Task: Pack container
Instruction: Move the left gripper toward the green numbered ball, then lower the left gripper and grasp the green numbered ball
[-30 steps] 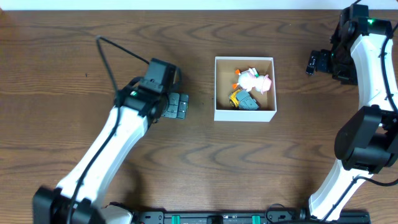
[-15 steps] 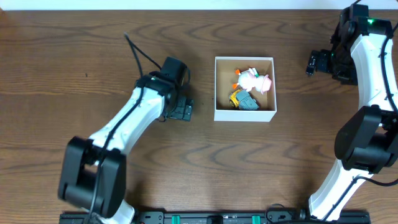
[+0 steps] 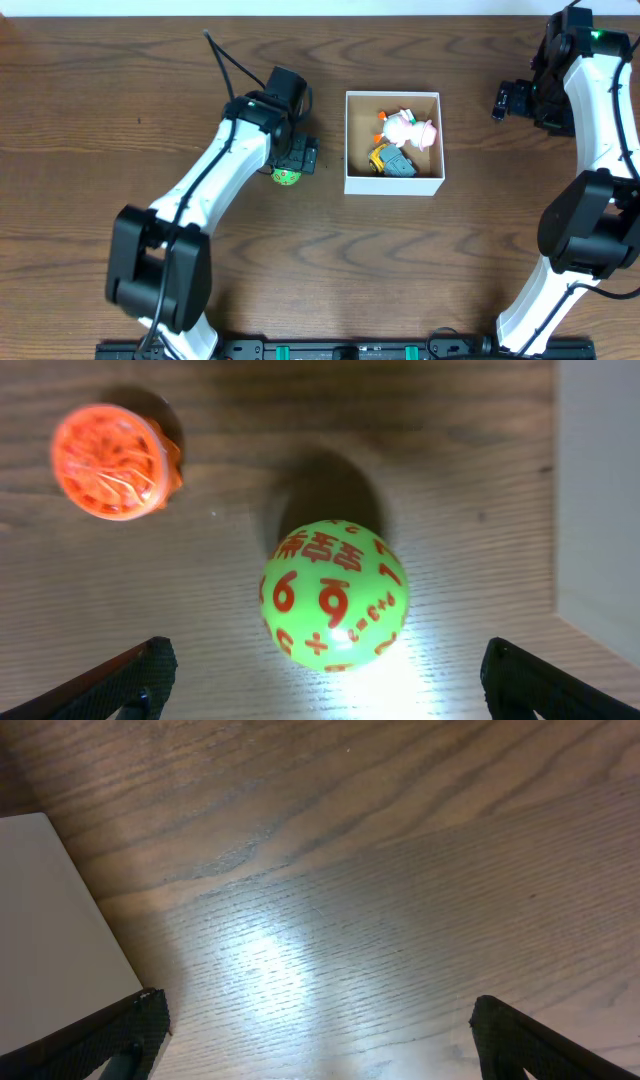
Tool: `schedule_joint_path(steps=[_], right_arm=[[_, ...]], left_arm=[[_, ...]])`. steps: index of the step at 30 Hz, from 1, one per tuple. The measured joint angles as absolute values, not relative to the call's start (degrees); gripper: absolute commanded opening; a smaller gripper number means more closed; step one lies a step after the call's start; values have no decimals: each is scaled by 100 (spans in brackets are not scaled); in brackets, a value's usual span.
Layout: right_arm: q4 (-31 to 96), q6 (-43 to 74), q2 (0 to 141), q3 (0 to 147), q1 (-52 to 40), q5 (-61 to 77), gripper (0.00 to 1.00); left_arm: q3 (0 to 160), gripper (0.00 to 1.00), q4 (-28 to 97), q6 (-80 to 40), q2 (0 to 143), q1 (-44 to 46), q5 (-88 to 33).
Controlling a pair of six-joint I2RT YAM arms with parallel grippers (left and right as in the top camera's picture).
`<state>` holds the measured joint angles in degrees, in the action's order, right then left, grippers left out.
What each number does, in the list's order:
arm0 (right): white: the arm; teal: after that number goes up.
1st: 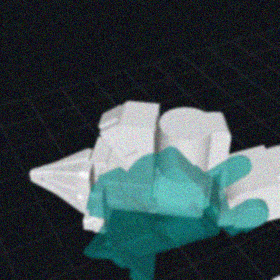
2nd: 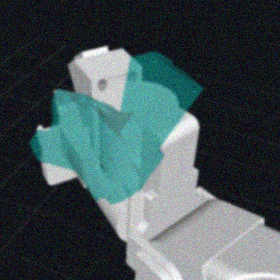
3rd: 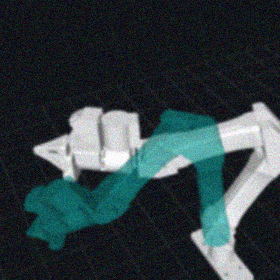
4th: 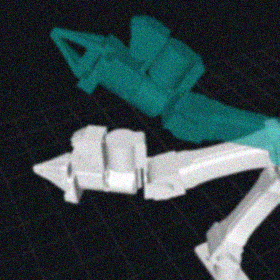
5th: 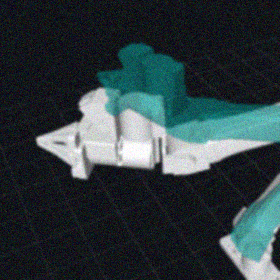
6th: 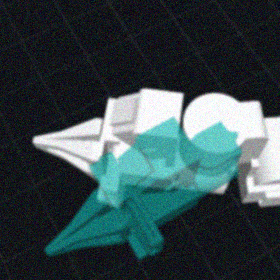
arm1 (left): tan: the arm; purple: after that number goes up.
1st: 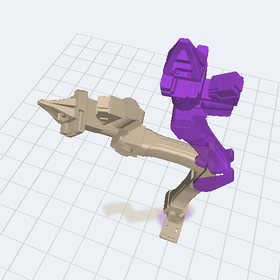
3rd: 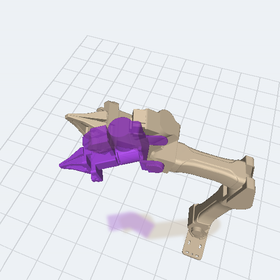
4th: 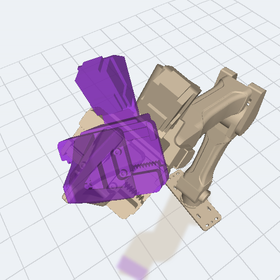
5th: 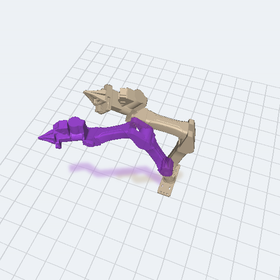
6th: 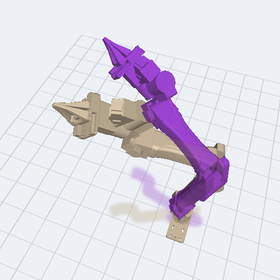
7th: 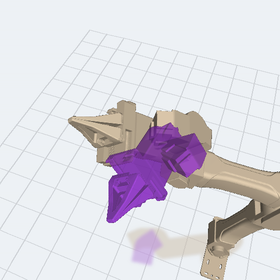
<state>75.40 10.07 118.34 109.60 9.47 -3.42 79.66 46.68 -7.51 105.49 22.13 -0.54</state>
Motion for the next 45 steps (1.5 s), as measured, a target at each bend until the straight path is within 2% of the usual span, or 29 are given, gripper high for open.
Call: schedule_joint_path(steps=[7,45], right_arm=[[7540,1007,11832,10960,947,-342,99],[7540,1007,11834,10960,947,-342,99]], left_arm=[[7964,98,4611,-703,11209,2213,-91],[7826,98,4287,-757,11207,2213,-93]])
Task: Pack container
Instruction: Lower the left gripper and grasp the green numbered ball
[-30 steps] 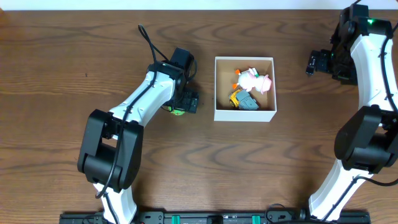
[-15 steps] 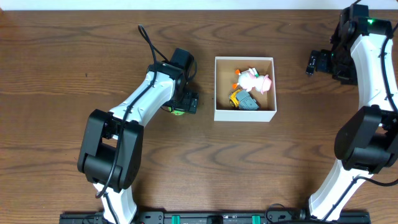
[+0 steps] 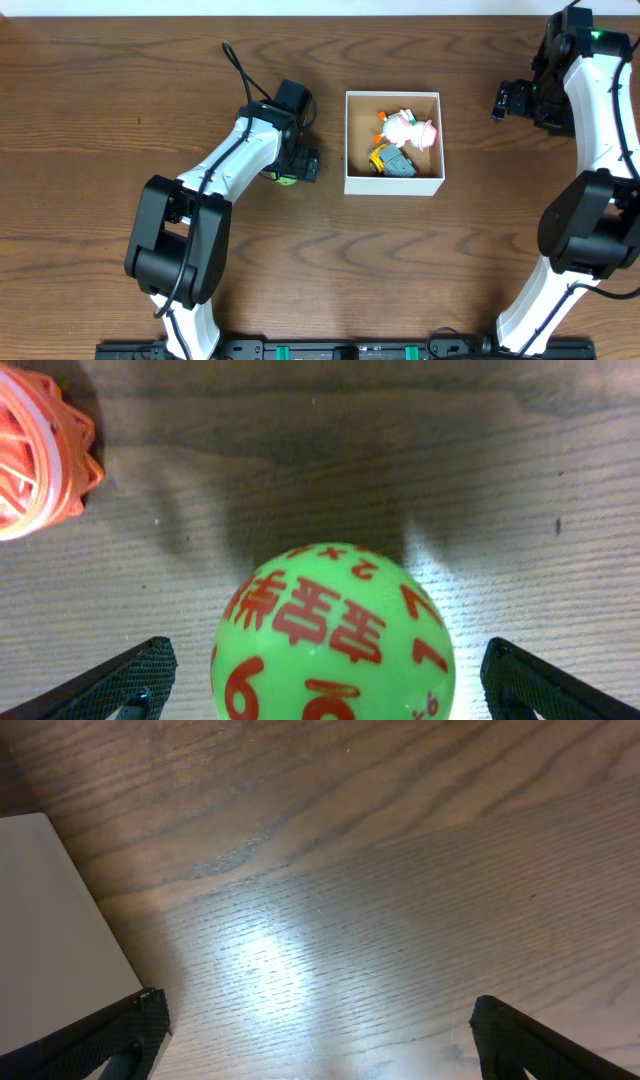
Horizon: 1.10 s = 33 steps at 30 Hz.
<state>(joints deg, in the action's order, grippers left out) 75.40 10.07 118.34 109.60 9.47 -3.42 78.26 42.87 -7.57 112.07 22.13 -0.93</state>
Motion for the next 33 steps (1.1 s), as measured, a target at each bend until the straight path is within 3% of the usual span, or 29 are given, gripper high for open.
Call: schedule_joint_path(steps=[5,12,20,22,28,33], right_arm=[[7540,1007,11832,10960,947,-342,99],[7540,1007,11834,10960,945,-342,99],[7540,1009,11834,10960,947,-342,99],[7540,1007,11834,10960,947,-342,99],[7540,1007,11832,10960,945,-342,99],[7540,1007,11832,10960,947,-342,99]], left_arm=[[7824,100,4200,-749,11207,2213,-93],[7824,77,4198,-762,11207,2213,-102],[7826,63,4204,-757,11207,2213,-110],[7826,54,4215,-764,11207,2213,-113],[7824,47,4237,-764,11207,2213,-110],[7824,47,4241,-751,11207,2213,-110]])
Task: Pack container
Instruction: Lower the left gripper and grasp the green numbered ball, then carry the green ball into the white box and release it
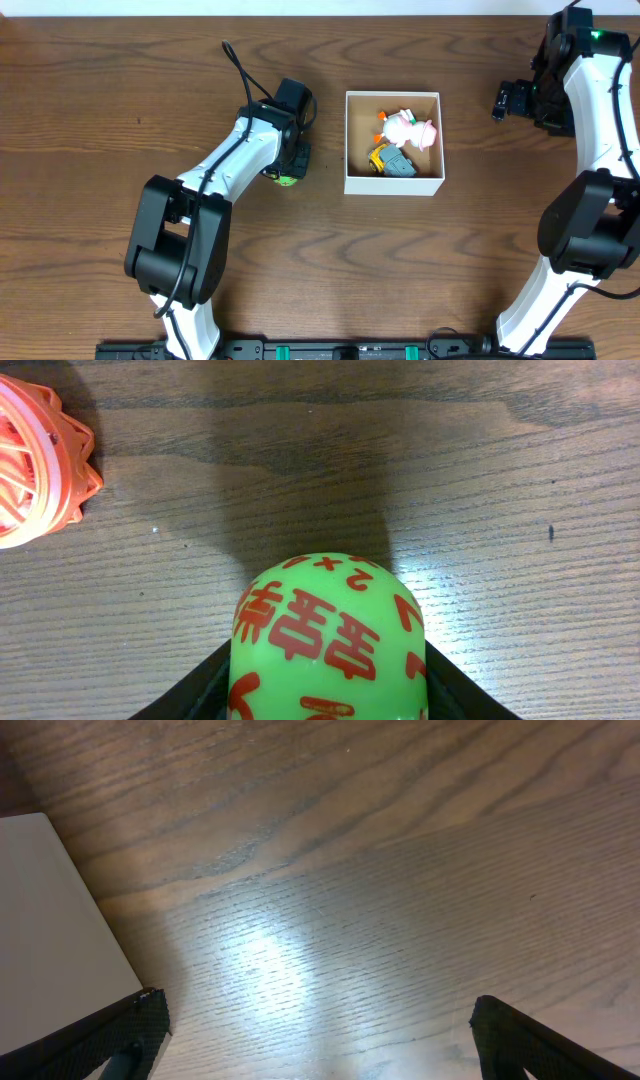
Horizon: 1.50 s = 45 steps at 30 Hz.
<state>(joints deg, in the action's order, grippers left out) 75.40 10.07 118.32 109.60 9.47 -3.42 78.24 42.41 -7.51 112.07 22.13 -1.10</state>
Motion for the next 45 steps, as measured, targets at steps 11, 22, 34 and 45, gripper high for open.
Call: schedule_joint_path(steps=[11,22,34,45], right_arm=[[7540,1009,11834,10960,947,-342,99],[7540,1007,11832,10960,947,-342,99],[7537,1007,11834,10960,947,-342,99],[7540,1007,11834,10960,947,-342,99]], left_arm=[[7824,43,4340,-751,10943,2213,-110],[7824,43,4250,-751,9714,2711,-106],[7824,43,2928,-749,9292,4362,-130],[7824,53,2451,-738,9314,4462,-128]])
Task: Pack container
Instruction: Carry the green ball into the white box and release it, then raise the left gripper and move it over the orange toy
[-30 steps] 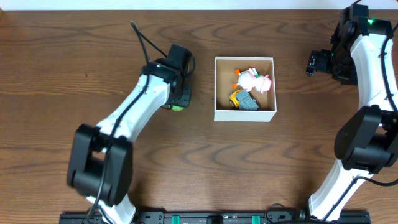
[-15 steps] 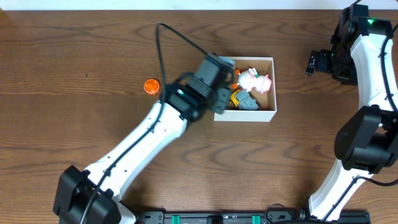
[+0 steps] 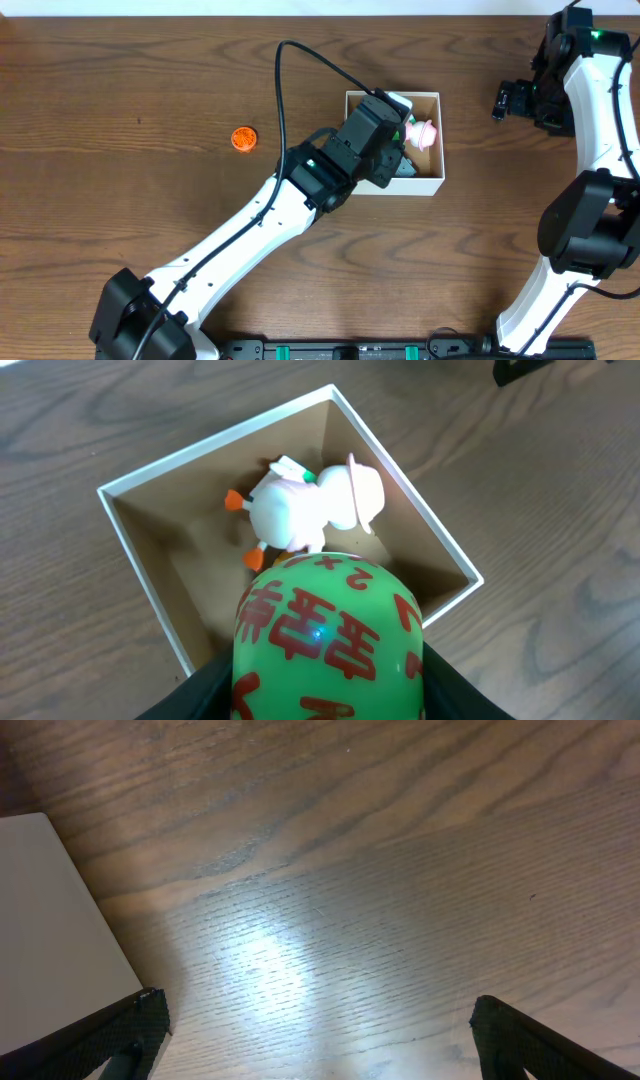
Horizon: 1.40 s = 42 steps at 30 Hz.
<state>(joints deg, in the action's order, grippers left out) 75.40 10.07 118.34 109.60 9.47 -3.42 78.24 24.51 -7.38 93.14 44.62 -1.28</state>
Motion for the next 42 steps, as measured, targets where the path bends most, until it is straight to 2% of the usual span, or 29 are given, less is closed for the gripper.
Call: schedule_joint_path(steps=[7,9,10,22,25,34,38,42], right_arm=[[7540,1007,11834,10960,947,-342,99],[7540,1007,11832,10960,947,-342,99],[7540,1007,11834,10960,947,-342,99],[7540,1007,11832,10960,947,-342,99],[7540,1007,11834,10960,947,-342,99],[7540,1007,11834,10958,947,-342,99],[7540,1007,11834,10958,947,-342,99],[7540,1007,11832,10958,947,-342,99]], left_arm=[[7824,55,2349,-751,9618,4451,-82],[7824,76,2305,-742,9738,4429,-43],[7824,80,2290,-740,9780,4416,-32],[7824,86,2250,-751,9839,4176,43],[7824,100,2268,-729,9830,4160,110],[7822,98,3514,-976,9264,3955,1831],[7822,98,4108,-1229,9201,3347,2163],[7822,98,4473,-1337,9238,2418,1747]])
